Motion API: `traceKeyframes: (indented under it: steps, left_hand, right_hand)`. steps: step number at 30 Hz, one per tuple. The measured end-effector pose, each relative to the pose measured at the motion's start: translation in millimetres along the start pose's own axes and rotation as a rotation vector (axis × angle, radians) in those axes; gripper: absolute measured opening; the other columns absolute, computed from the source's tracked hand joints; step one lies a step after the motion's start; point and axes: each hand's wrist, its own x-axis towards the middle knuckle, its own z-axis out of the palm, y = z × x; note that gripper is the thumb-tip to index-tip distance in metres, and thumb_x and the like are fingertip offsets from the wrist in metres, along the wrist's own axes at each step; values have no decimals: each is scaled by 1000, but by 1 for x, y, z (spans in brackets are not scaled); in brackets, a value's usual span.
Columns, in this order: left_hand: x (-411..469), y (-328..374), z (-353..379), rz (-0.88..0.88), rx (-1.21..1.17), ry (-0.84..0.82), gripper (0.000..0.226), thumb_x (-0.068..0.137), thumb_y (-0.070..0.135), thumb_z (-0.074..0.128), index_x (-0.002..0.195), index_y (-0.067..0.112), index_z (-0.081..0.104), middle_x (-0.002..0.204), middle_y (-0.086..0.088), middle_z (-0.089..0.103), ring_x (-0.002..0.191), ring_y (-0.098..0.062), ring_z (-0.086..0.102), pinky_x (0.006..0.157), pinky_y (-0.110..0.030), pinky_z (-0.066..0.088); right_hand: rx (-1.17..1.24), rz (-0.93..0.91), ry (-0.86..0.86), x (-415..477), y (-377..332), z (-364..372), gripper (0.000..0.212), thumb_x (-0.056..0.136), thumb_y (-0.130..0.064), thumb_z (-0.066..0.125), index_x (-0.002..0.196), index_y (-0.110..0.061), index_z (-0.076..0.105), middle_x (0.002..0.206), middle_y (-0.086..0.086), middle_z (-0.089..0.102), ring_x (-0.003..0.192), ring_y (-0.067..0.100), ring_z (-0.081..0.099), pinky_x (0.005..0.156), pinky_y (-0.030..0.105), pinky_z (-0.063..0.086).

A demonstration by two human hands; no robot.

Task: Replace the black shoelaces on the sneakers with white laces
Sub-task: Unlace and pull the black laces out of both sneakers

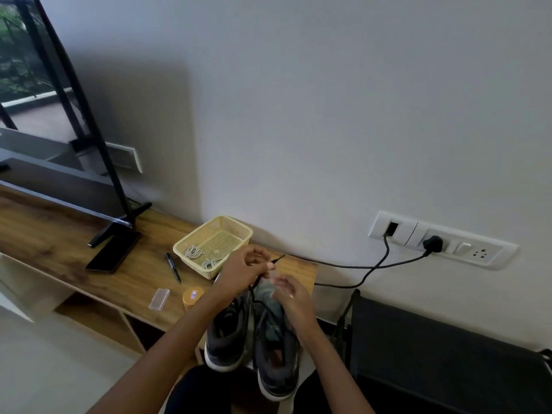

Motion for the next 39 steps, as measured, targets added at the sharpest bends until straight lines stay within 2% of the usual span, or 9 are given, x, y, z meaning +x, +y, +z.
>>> traceKeyframes:
  steps: [5,11,14,18,22,24,28,34,39]
  left_hand:
    - [-40,66,-4,68,-308,-38,24,86,-3,62,103,14,65,91,-7,73,83,-21,71,71,-39,59]
    - [-80,102,-38,216,-477,161,27,87,0,59,109,16,61,89,-2,72,83,-17,70,72,-28,59]
    - [-94,75,-55,158,-291,364,32,87,0,61,114,16,55,95,-8,68,79,-15,69,64,-21,57]
    - [-119,25,-48,30,140,223,43,83,0,66,120,18,54,94,-2,66,77,-14,65,64,-23,53]
    - [-141,4,-24,182,477,-33,56,83,-4,58,117,39,48,130,6,43,122,-13,42,106,-35,37]
    - [-152,14,-11,162,353,-137,45,92,5,52,118,41,49,135,11,44,131,-6,36,109,-30,32]
    - [-178,37,15,9,-71,-270,29,96,23,48,123,31,52,113,14,63,105,6,58,80,-10,46]
    - [-191,43,25,-134,-464,-330,28,87,31,50,85,8,65,74,-2,58,73,-14,57,79,-34,49]
    - [-188,52,14,-167,-707,-155,32,99,30,34,84,10,54,70,-4,59,60,-14,55,58,-27,48]
  right_hand:
    - [202,-122,-335,-40,-65,6,27,84,2,61,107,-13,61,93,-4,69,90,7,65,79,20,49]
    - [204,-210,-196,-71,-92,-20,15,84,5,60,93,-5,67,62,5,56,58,17,52,59,22,46]
    - [152,-249,-127,-84,-97,-42,13,84,6,60,92,-2,68,63,5,55,58,15,50,55,18,45]
    - [77,-315,-150,-97,-106,-57,9,85,4,61,90,3,68,63,6,58,54,11,51,59,18,46]
    - [6,-339,-206,-107,-118,-55,10,85,4,61,87,-1,70,68,8,62,56,13,51,60,20,47]
    - [-17,-343,-240,-112,-121,-53,11,84,4,62,85,-3,70,68,8,65,56,14,52,59,21,48]
    - [-29,-355,-259,-117,-123,-53,10,84,3,63,86,-3,71,69,6,67,55,15,52,57,22,48]
    - [49,-342,-94,-111,-115,-65,9,84,4,61,89,1,68,72,10,67,50,11,51,56,19,48]
    - [-18,-277,28,-104,-97,-78,5,84,-4,65,88,-2,68,63,4,60,50,11,48,51,19,43]
